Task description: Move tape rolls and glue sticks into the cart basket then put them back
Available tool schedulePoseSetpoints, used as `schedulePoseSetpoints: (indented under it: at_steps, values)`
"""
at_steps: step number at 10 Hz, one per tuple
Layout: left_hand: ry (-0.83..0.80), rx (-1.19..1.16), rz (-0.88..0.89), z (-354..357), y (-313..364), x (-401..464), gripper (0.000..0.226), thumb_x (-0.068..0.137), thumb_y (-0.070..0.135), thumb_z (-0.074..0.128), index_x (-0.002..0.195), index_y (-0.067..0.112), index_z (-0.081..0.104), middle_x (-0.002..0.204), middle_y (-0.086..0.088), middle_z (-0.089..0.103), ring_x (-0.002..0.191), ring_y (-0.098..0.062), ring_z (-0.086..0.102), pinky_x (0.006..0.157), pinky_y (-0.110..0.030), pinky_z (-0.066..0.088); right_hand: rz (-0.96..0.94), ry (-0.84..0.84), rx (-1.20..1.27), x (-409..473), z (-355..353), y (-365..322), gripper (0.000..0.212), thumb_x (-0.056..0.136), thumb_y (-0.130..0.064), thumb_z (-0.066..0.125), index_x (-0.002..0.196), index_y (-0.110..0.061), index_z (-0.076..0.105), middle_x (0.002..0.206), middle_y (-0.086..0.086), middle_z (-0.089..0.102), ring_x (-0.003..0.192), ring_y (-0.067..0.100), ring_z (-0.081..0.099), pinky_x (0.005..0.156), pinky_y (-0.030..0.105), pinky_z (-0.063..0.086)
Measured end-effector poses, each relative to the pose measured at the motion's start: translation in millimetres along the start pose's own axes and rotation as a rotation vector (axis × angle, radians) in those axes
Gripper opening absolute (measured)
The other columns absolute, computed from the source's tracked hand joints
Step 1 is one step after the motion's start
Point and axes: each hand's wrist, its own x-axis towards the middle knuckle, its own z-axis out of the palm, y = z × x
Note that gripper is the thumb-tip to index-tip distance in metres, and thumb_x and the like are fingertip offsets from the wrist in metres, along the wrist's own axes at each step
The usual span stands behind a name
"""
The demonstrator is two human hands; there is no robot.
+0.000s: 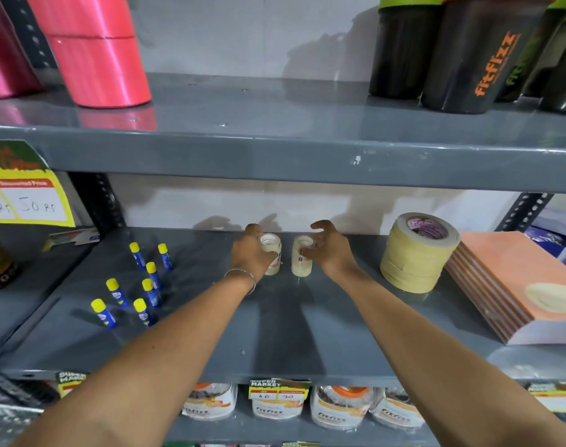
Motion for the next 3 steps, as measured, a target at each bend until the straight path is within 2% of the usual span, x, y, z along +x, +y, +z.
schedulePoseSetpoints:
  at_steps: [1,2,3]
  values:
    - [-0.017,0.0,0.005,-0.1,-2.3,0.1,0.041,0.069,0.016,0.073,0.106,0.016,0.053,0.098,-0.004,0.065,0.093,-0.029,0.063,0.073,-0.028,0.05,-0.004,-0.016,-0.033,-1.5,0.0,0.4,0.063,0.069,-0.013,0.079,0.122,-0.022,0.046,0.099,0.006,0.065,0.091,0.022,0.063,0.074,0.027,0.05]
    - [-0.043,-0.022,-0.007,-3.6,1.6,-8.6,0.07,0.073,0.022,0.077,0.133,0.019,0.042,0.112,0.0,0.056,0.103,-0.019,0.054,0.086,-0.023,0.042,0.013,-0.009,-0.11,-11.0,-4.1,-3.8,0.07,0.071,-0.025,0.078,0.131,-0.024,0.041,0.116,0.002,0.056,0.107,0.02,0.055,0.081,0.025,0.043]
    - [0.042,0.156,0.182,-5.2,-5.2,-17.8,0.081,0.079,0.036,0.071,0.144,0.011,0.03,0.153,-0.005,0.03,0.141,-0.027,0.026,0.115,-0.035,0.023,-0.059,0.075,-0.29,-27.9,-4.2,2.1,0.076,0.081,-0.04,0.068,0.144,-0.018,0.031,0.152,0.007,0.035,0.139,0.023,0.034,0.108,0.036,0.036]
